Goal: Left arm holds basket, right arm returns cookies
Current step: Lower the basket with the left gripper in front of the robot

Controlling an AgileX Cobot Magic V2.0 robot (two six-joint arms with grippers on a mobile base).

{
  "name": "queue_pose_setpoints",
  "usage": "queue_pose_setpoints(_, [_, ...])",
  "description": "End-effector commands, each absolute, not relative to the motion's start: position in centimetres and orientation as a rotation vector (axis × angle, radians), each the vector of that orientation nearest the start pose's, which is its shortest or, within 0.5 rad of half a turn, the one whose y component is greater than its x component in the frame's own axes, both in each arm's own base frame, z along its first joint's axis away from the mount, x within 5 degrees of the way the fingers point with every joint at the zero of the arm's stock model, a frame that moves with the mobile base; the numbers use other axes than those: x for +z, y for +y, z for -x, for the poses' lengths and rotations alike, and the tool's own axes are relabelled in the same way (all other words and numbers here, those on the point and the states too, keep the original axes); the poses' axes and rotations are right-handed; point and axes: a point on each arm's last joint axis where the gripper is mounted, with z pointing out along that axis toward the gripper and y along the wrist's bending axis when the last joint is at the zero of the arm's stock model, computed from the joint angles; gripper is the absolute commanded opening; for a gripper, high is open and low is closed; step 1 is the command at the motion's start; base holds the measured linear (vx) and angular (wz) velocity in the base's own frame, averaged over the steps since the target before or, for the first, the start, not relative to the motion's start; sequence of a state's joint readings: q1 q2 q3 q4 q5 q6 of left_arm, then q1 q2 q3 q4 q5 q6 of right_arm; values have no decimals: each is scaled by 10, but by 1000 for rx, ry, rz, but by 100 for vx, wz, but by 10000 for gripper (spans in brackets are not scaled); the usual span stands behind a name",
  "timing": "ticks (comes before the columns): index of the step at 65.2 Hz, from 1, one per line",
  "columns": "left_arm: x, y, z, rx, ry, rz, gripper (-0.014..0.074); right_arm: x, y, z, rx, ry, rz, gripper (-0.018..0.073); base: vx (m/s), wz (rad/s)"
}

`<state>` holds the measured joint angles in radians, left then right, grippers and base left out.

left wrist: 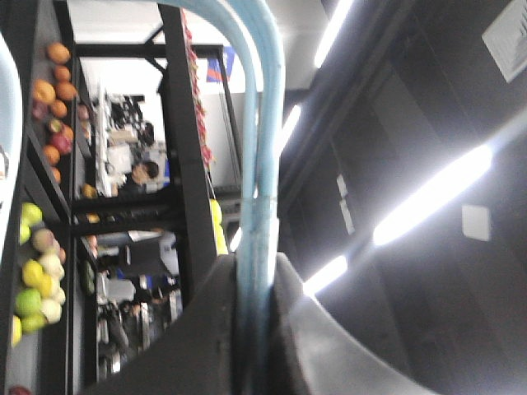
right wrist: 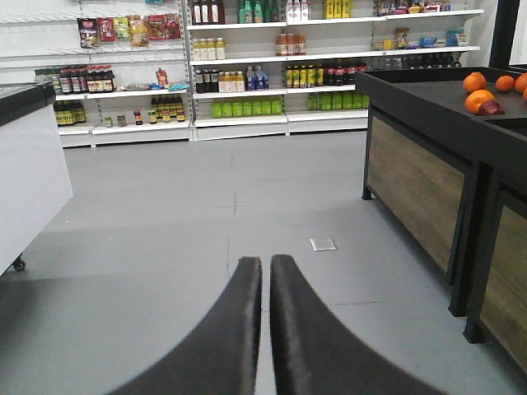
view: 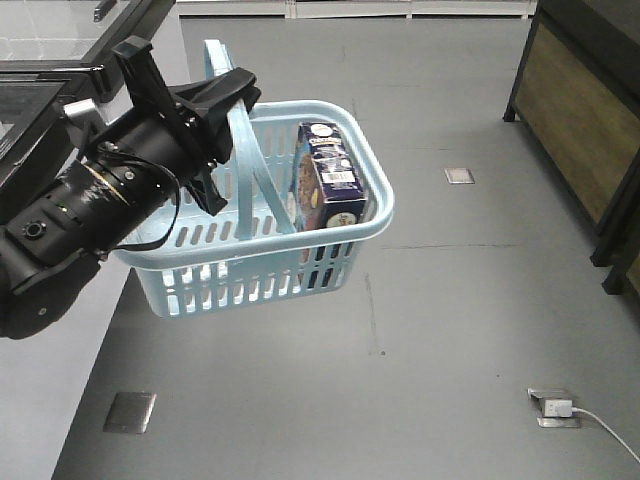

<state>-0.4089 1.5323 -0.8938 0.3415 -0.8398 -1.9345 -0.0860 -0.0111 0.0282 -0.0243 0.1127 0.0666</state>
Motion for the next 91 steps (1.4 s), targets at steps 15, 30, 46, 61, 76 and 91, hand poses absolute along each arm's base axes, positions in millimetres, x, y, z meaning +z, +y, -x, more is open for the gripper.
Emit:
queue_pose_setpoints(15, [332, -165, -267, -2183, 1175, 652, -3, 195, -5, -56, -44, 1543, -98, -6, 0, 0])
queue_pose_setpoints(30, [313, -167, -249, -2253, 1173, 648, -3, 195, -5, -56, -44, 1543, -98, -6, 0, 0])
queue_pose_setpoints(46, [300, -171, -226, -2314, 1214, 646, -3, 195, -5, -56, -44, 1543, -98, -6, 0, 0])
queue_pose_setpoints(61, [298, -165, -212, -2331, 1204, 619, -3, 195, -5, -56, -44, 1543, -98, -6, 0, 0])
queue_pose_setpoints(76, [306, -161, -203, -2355, 1186, 562, -3, 195, -5, -56, -44, 1543, -98, -6, 0, 0])
queue_pose_setpoints(91, [307, -177, -189, -2432, 1224, 527, -3, 195, -5, -56, -44, 1543, -98, -6, 0, 0])
